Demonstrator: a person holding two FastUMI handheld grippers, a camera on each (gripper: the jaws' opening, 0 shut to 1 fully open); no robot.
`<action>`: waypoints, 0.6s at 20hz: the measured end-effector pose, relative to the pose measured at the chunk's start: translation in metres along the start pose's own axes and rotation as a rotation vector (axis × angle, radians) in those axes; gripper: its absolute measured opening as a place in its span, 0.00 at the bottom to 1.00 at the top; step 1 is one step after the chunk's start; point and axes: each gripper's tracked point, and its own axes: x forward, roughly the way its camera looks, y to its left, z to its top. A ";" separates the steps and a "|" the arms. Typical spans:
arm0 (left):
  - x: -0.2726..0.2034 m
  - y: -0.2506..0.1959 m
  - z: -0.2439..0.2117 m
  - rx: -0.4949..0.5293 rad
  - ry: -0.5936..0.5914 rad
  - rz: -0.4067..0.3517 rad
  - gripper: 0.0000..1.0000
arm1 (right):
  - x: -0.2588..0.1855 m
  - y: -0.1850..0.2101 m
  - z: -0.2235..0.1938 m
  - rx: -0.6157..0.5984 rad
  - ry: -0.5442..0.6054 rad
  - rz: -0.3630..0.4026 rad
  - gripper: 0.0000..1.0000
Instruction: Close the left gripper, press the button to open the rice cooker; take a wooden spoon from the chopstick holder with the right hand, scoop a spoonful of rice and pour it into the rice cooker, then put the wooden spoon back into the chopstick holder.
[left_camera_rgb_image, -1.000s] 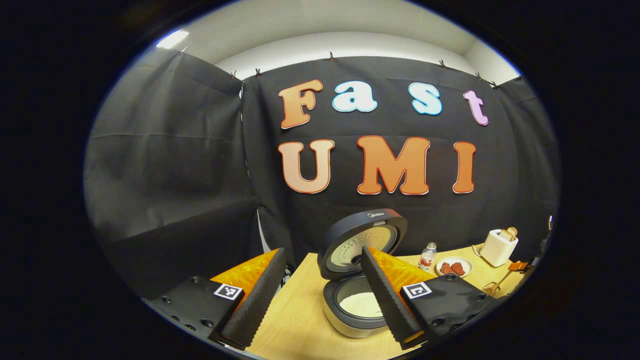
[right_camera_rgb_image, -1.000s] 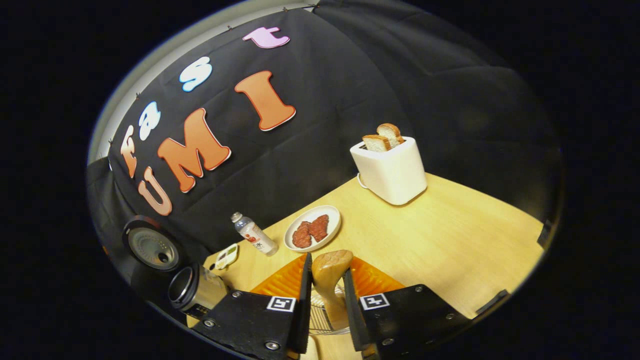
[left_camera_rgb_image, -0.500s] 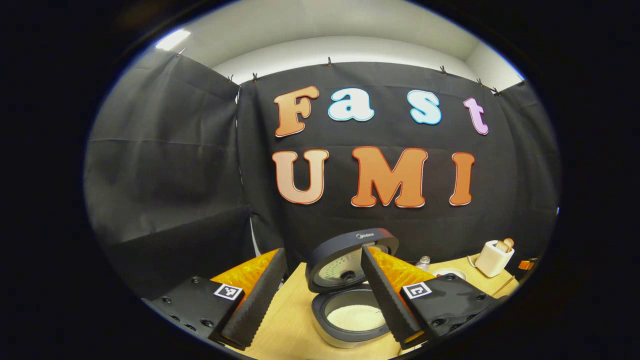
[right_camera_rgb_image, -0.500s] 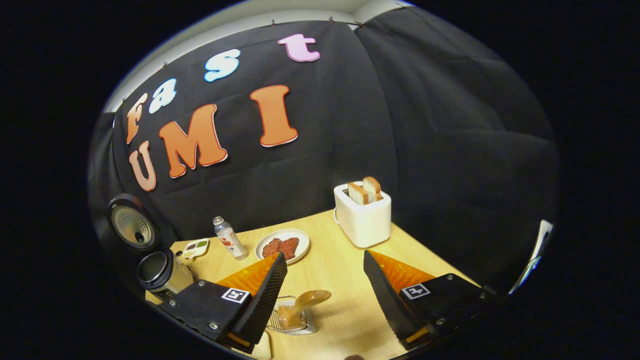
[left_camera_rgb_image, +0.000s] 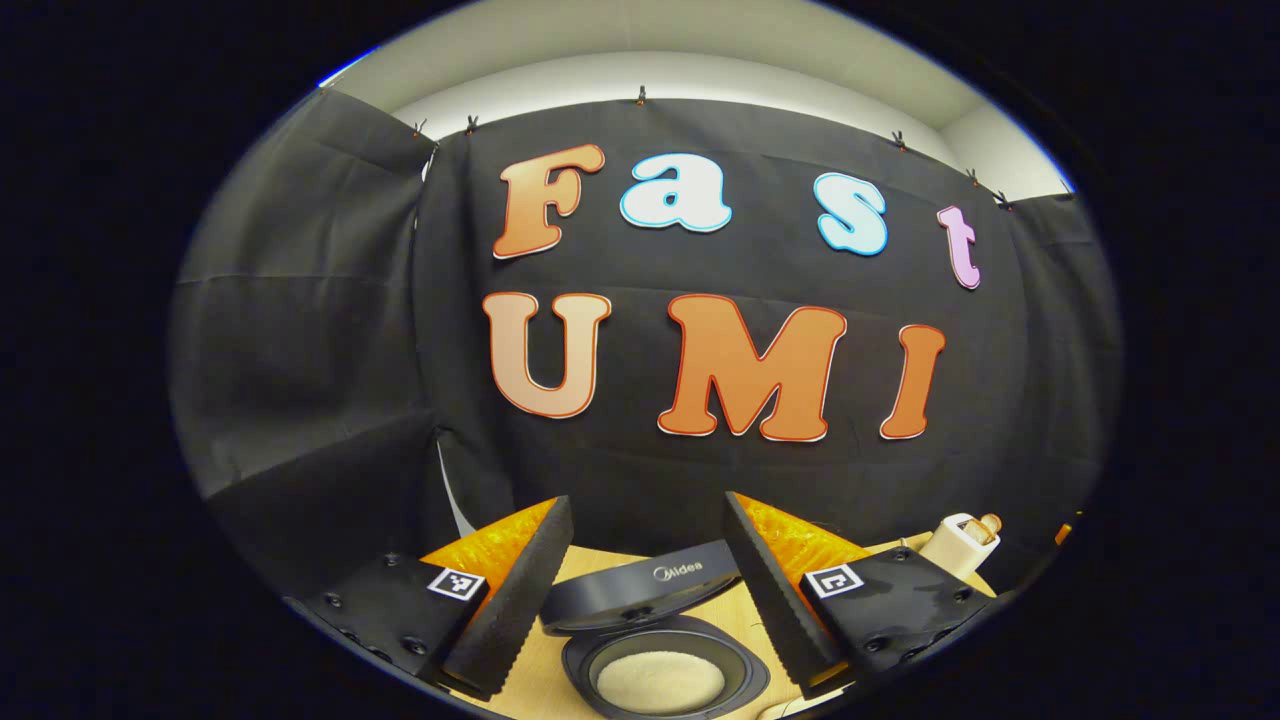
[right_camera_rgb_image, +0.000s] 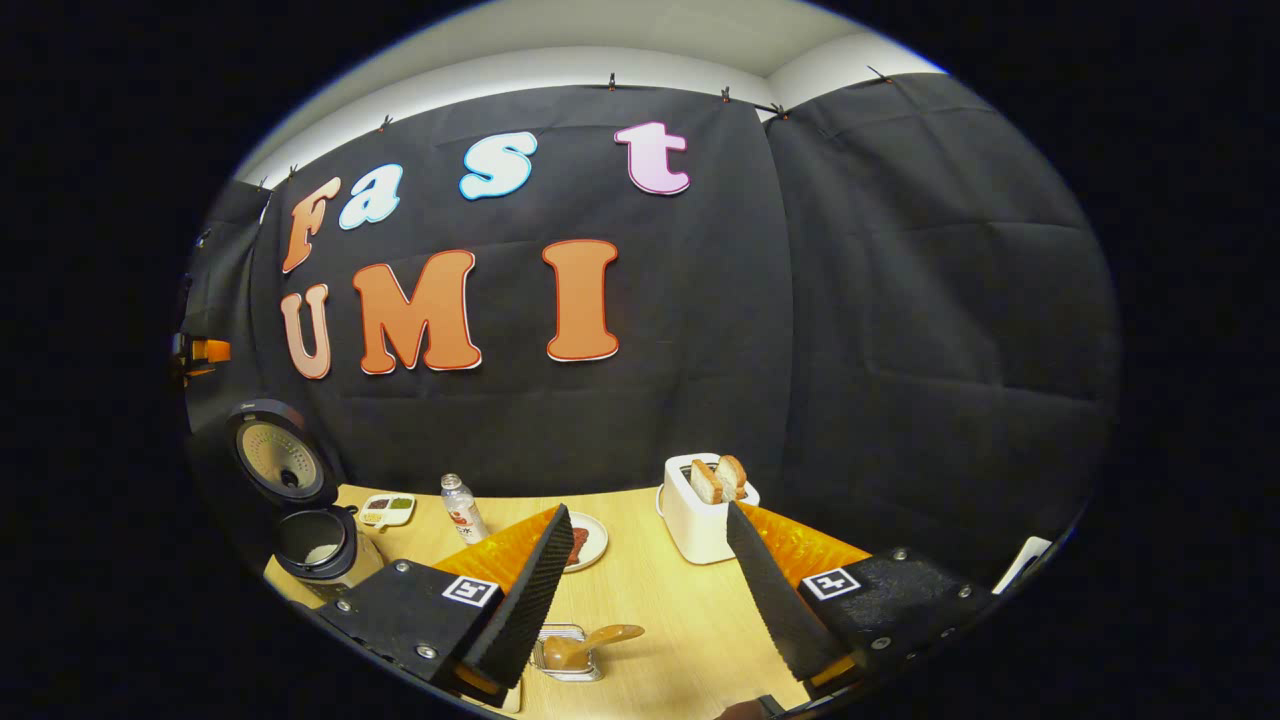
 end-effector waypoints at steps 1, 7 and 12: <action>0.015 0.001 -0.002 0.001 0.015 -0.005 0.97 | -0.003 -0.001 0.004 0.014 -0.005 -0.001 0.95; 0.078 0.007 -0.034 0.050 0.091 0.008 1.00 | -0.019 -0.016 0.022 0.030 -0.033 -0.036 0.95; 0.082 0.004 -0.085 0.006 0.188 -0.006 0.98 | -0.027 -0.016 0.029 0.060 -0.045 -0.036 0.95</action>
